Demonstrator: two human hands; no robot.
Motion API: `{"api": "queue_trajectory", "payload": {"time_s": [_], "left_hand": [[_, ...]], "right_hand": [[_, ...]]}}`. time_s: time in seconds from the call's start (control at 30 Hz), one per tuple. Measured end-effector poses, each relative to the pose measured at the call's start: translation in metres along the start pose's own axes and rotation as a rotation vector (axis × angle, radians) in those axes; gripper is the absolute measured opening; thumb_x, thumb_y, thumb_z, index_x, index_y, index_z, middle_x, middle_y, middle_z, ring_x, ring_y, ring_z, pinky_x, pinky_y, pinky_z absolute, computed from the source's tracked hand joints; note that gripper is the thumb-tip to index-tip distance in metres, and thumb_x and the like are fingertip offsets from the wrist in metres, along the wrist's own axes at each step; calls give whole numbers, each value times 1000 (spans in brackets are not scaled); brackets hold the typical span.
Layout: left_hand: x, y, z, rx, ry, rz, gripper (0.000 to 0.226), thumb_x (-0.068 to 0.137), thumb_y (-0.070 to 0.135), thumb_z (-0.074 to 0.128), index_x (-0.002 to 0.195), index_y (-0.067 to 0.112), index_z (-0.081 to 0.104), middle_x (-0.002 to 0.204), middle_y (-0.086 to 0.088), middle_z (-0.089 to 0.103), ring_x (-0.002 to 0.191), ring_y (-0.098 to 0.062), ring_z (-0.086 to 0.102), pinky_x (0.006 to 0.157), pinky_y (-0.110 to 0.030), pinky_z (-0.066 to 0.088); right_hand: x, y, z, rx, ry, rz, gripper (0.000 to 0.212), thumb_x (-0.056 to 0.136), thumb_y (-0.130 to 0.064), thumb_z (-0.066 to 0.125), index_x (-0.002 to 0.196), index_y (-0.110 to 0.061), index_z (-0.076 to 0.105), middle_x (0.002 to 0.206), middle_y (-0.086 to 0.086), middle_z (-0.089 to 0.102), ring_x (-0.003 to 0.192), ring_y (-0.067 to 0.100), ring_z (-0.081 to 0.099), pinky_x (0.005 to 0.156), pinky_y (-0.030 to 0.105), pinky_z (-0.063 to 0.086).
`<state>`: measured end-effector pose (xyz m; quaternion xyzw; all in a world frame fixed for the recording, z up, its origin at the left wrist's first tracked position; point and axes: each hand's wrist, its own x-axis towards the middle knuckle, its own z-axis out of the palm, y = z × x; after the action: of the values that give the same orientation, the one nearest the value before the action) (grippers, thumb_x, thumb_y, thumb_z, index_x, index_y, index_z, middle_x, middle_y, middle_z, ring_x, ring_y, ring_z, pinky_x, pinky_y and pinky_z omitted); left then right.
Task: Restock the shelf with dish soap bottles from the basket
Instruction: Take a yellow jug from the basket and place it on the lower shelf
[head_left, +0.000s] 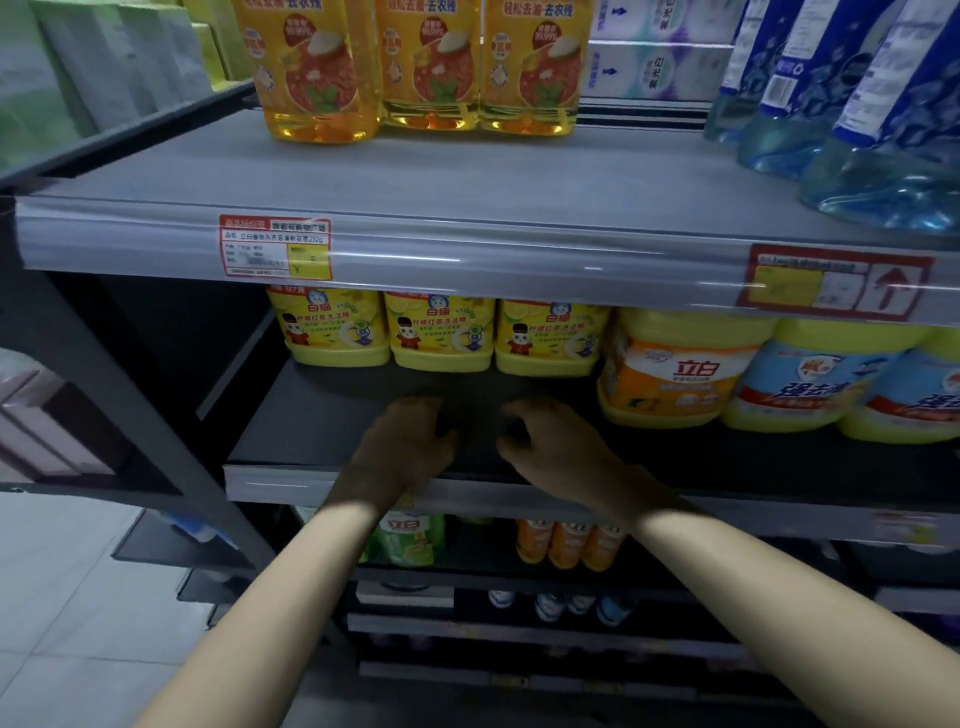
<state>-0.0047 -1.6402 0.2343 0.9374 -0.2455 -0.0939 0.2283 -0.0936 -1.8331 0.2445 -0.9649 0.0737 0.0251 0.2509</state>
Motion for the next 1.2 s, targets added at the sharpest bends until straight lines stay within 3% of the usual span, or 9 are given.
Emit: {"api": "queue_trajectory", "payload": {"time_s": [0.2, 0.33, 0.47, 0.6, 0.73, 0.9, 1.07, 1.2], "left_hand": [[-35, 69, 6, 140, -41, 5, 45, 102, 49, 57, 145, 33, 58, 134, -10, 69, 119, -38, 67, 94, -43, 54], [-47, 133, 20, 269, -87, -21, 52, 103, 52, 52, 152, 35, 48, 144, -11, 62, 126, -39, 62, 98, -43, 52], [-63, 207, 48, 312, -140, 35, 41, 103, 50, 48, 141, 33, 54, 135, -9, 64, 117, -36, 65, 97, -44, 55], [-87, 275, 85, 320, -145, 104, 43, 99, 41, 54, 141, 29, 57, 132, -8, 64, 114, -31, 66, 94, -41, 58], [-106, 344, 134, 360, -196, 196, 37, 97, 50, 52, 119, 23, 65, 117, -8, 71, 103, -32, 70, 83, -40, 56], [-128, 425, 212, 397, -265, 325, 44, 97, 50, 51, 134, 27, 61, 129, -7, 68, 115, -34, 67, 93, -42, 56], [-143, 493, 285, 416, -370, 466, 36, 98, 47, 52, 120, 21, 64, 116, -5, 69, 106, -33, 68, 86, -41, 58], [-152, 537, 336, 456, -470, 552, 44, 100, 53, 50, 121, 18, 66, 118, -7, 71, 105, -34, 69, 83, -39, 55]], "right_hand": [[-52, 37, -30, -148, 22, -40, 47, 98, -42, 63, 141, -23, 62, 133, 5, 66, 119, 24, 66, 93, 36, 56], [-88, 69, -55, -223, 4, 40, 49, 101, -48, 58, 145, -28, 57, 143, 3, 61, 131, 28, 57, 103, 38, 49], [-134, 117, -86, -240, 2, 133, 47, 99, -49, 59, 143, -31, 58, 145, 2, 58, 133, 28, 54, 107, 36, 46], [-191, 175, -110, -175, 9, 211, 41, 98, -49, 58, 135, -33, 60, 132, -2, 59, 123, 26, 59, 86, 32, 44], [-258, 246, -125, -201, 25, 308, 35, 99, -56, 52, 104, -22, 60, 106, 5, 63, 102, 33, 66, 71, 36, 44], [-344, 327, -137, -226, 132, 379, 44, 96, -51, 54, 124, -19, 64, 116, 7, 68, 111, 33, 62, 84, 40, 49], [-421, 388, -139, -181, 170, 527, 46, 97, -50, 53, 133, -22, 64, 124, 2, 69, 121, 28, 60, 95, 39, 50], [-473, 426, -127, -128, 168, 664, 46, 100, -50, 52, 135, -22, 61, 127, 2, 68, 123, 27, 59, 97, 40, 48]]}}
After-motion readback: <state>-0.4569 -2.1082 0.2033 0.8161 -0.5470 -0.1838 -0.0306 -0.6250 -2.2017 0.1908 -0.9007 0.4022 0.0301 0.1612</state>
